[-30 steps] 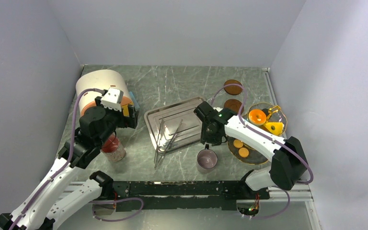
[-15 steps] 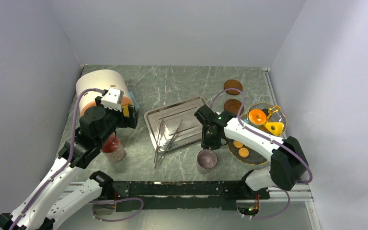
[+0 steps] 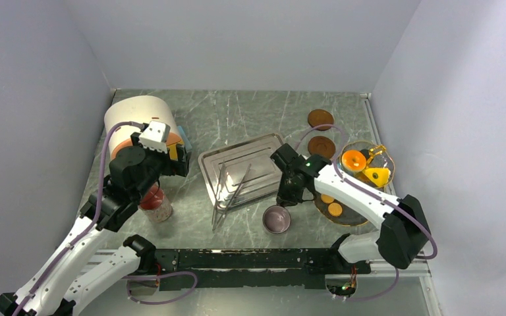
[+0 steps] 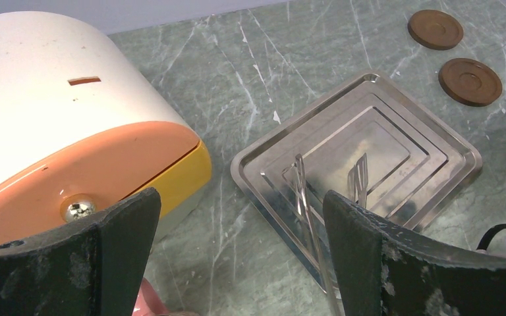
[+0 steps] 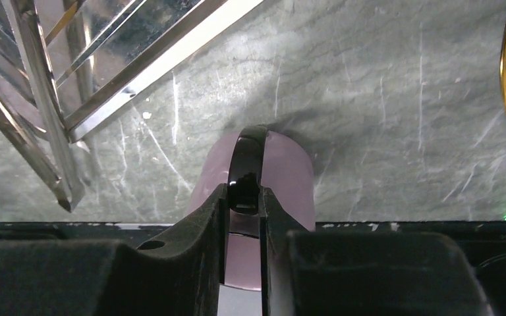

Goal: Serve the afternoon tea
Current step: Adjust the cup at the center of the board.

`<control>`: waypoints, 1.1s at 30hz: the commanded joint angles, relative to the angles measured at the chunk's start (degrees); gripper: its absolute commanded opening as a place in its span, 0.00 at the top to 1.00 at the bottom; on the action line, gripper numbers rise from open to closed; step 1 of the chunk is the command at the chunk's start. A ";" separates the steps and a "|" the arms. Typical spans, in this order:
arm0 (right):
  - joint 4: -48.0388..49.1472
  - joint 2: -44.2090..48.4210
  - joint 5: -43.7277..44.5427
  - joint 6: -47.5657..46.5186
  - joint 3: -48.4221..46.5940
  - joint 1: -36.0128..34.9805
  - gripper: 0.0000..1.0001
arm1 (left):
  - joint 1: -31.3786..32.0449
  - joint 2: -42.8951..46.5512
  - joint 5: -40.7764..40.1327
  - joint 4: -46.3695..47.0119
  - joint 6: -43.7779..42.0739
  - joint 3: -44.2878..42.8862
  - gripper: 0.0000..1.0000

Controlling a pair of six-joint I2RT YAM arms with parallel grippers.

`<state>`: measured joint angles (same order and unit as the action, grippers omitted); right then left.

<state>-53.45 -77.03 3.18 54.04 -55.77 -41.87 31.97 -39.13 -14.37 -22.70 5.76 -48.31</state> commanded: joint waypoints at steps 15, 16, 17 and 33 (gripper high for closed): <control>14.12 15.86 -8.65 35.24 15.14 -3.35 1.00 | 0.15 1.97 1.25 0.55 -0.75 0.08 0.03; 14.57 16.32 -8.36 36.82 15.70 -3.61 1.00 | 0.20 1.96 1.32 0.48 -0.75 0.07 0.03; 14.38 16.60 -8.01 38.39 16.01 -3.72 1.00 | 0.20 1.96 1.19 0.46 -0.75 0.02 0.03; 10.71 18.25 -6.71 37.98 13.14 -4.43 0.71 | 0.20 2.49 0.56 0.33 -0.84 0.06 0.03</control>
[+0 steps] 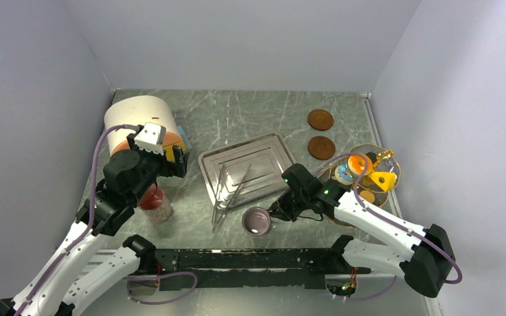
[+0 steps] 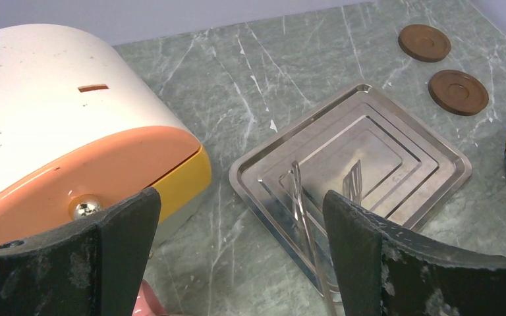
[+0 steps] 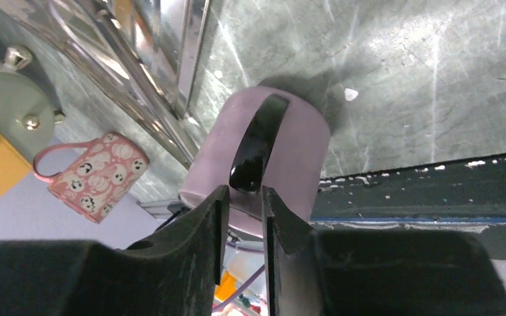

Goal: Serve the afternoon tea
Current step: Adjust the cup at the center of the board.

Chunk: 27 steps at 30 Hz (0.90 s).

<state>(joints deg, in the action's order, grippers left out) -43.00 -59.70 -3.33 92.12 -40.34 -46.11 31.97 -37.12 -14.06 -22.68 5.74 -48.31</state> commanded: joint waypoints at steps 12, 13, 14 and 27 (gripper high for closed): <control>-3.24 -2.67 4.41 -9.08 -11.83 -1.46 0.62 | 0.18 0.82 -0.09 0.26 -0.82 0.06 0.02; -3.55 -2.78 5.49 -9.89 -12.82 -1.97 0.61 | 0.18 0.82 -0.09 0.26 -0.82 0.06 0.03; -3.65 -2.74 6.59 -10.87 -13.82 -2.50 0.61 | 0.19 0.83 -0.09 0.26 -0.82 0.06 0.03; -4.05 -4.38 17.80 -45.98 -29.77 -3.73 0.61 | 0.14 0.39 -0.70 0.48 -0.73 0.41 0.03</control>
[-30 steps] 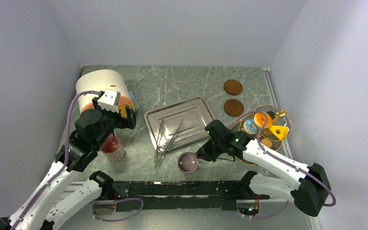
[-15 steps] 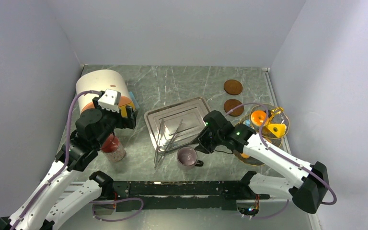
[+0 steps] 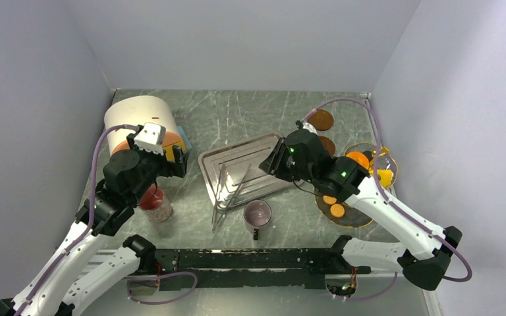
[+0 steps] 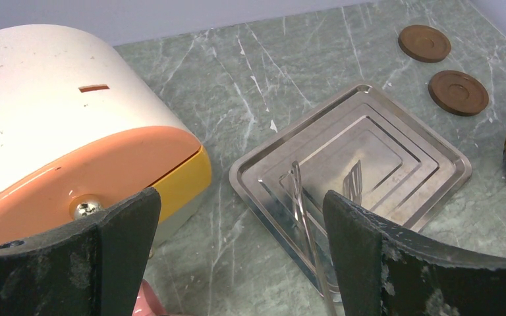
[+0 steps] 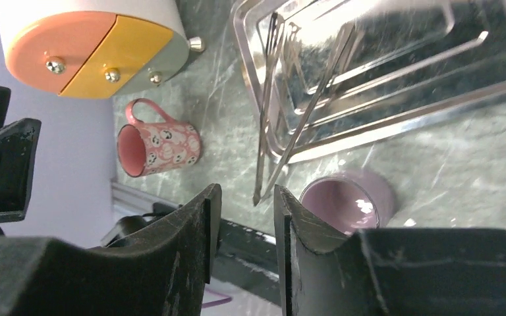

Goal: Serve the afternoon tea
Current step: Adjust the cup at the center of the board.

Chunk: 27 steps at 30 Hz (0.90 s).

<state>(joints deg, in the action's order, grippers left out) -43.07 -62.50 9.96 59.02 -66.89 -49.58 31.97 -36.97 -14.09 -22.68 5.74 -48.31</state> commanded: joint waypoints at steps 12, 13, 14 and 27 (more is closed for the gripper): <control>-16.02 -1.54 7.25 18.64 5.20 -21.07 0.59 | 0.03 -0.30 -0.82 0.30 -0.81 0.23 0.03; -17.38 -2.95 8.71 20.86 4.60 -23.87 0.59 | 0.03 -0.22 -0.92 0.28 -0.77 0.24 0.03; -18.70 -4.63 10.07 22.66 3.78 -26.45 0.58 | -0.04 -0.21 -0.81 0.27 -0.73 0.24 0.02; -20.50 -15.88 16.90 32.93 2.65 -35.64 0.53 | 0.00 1.36 -2.01 0.31 -0.38 0.19 0.03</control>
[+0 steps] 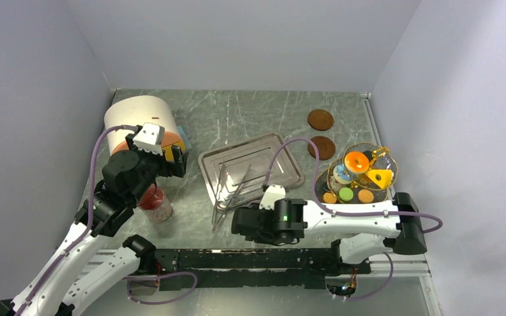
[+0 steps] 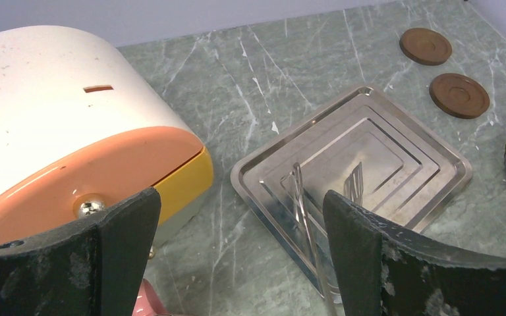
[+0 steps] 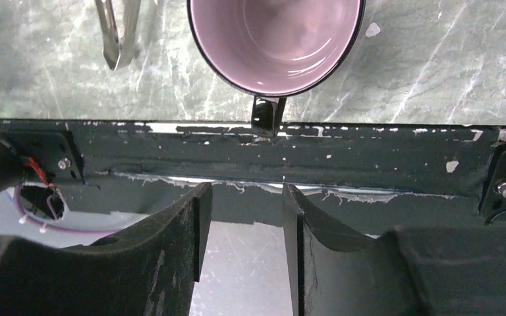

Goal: Serve the afternoon tea
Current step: Adjust the cup at the center of the board, then pick up the cup at the center of the board.

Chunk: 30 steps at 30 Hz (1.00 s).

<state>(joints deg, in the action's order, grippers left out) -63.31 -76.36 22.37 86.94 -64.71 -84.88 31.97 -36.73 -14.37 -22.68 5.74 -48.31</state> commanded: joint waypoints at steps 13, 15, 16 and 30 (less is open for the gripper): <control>6.56 -6.45 6.15 4.03 5.50 -0.07 0.54 | -0.02 0.63 -1.54 0.13 -0.55 0.16 0.03; 7.94 -6.52 6.48 3.56 6.61 0.35 0.54 | -0.04 0.46 -1.54 0.09 -0.55 0.15 0.03; 8.65 -6.46 6.45 2.95 7.03 0.86 0.54 | 0.02 0.43 -1.55 0.09 -0.55 0.15 0.03; 12.00 -9.59 4.58 -4.06 6.41 6.20 0.61 | 0.00 -0.26 -0.98 0.26 -0.64 0.32 0.03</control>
<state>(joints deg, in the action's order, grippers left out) -51.75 -84.09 25.30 83.66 -57.21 -79.61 31.97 -37.10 -15.03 -22.68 5.74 -48.31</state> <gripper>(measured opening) 0.400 0.974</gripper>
